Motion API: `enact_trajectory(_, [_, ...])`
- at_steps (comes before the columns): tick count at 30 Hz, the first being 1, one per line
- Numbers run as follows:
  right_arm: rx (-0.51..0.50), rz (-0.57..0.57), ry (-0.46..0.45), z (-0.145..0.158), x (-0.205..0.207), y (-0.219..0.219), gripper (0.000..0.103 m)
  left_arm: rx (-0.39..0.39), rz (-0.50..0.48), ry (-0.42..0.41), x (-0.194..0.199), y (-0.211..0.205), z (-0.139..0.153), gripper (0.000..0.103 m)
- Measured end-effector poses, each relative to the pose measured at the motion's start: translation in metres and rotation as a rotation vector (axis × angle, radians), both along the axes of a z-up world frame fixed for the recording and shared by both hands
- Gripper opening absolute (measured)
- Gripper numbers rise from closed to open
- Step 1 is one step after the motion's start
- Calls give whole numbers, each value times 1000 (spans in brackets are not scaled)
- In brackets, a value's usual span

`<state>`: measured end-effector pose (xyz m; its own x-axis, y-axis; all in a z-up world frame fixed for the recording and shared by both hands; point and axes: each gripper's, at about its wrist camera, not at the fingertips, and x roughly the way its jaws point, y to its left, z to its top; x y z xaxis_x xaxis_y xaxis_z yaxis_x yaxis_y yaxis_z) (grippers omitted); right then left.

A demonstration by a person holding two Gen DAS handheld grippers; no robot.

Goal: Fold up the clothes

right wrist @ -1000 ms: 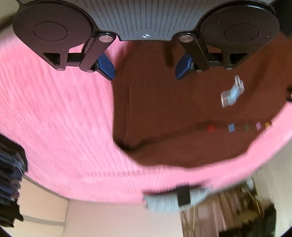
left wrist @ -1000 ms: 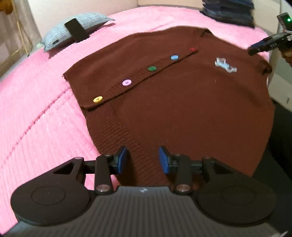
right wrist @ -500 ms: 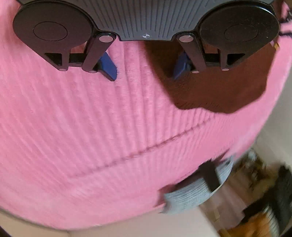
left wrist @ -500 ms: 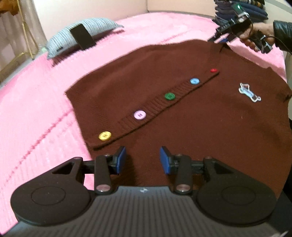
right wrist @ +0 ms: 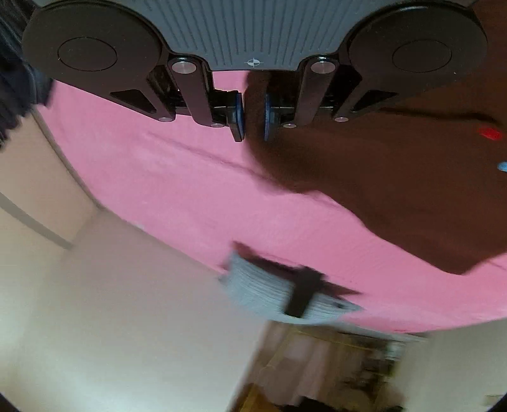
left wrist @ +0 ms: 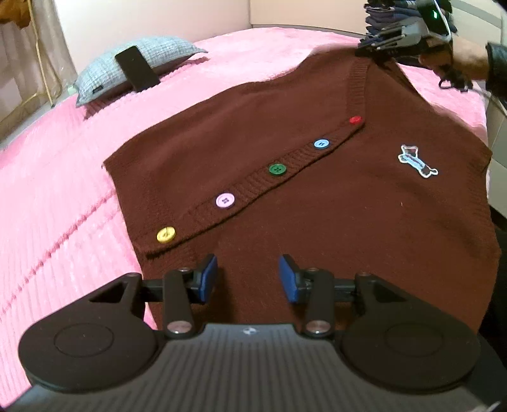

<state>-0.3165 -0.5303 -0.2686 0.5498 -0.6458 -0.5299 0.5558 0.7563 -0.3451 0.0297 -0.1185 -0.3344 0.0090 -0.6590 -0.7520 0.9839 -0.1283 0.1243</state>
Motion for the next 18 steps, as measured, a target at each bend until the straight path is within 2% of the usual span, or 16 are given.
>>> enact_trajectory(4, [245, -185, -2, -32, -22, -34, 12, 13, 7, 7, 0, 9, 0, 40])
enact_trajectory(5, [261, -190, -37, -28, -28, -29, 13, 15, 7, 6, -1, 12, 0, 41])
enact_trajectory(6, [275, -191, -75, -24, -35, -22, 22, 19, 8, 8, 0, 15, 0, 41])
enact_trajectory(7, [288, -193, -112, -20, -42, -16, 53, 26, 7, 8, 0, 18, 0, 41])
enact_trajectory(8, [301, -194, -150, -15, -49, -9, 69, 33, 7, 8, 1, 21, -1, 42])
enact_trajectory(9, [314, -195, -188, -11, -55, -3, 78, 41, 8, 3, 0, 24, -2, 42])
enact_trajectory(11, [375, -176, -227, -6, -61, 15, 77, 52, -1, 0, -3, 31, -3, 43])
enact_trajectory(14, [501, -161, -235, -14, -76, 42, 77, 73, -26, -12, -10, 44, -6, 45])
enact_trajectory(16, [515, -169, -130, -25, -83, 64, 77, 80, -37, -30, -14, 53, -8, 45])
enact_trajectory(18, [484, -187, -103, -27, -93, 77, 77, 80, -27, -25, -13, 61, -4, 45])
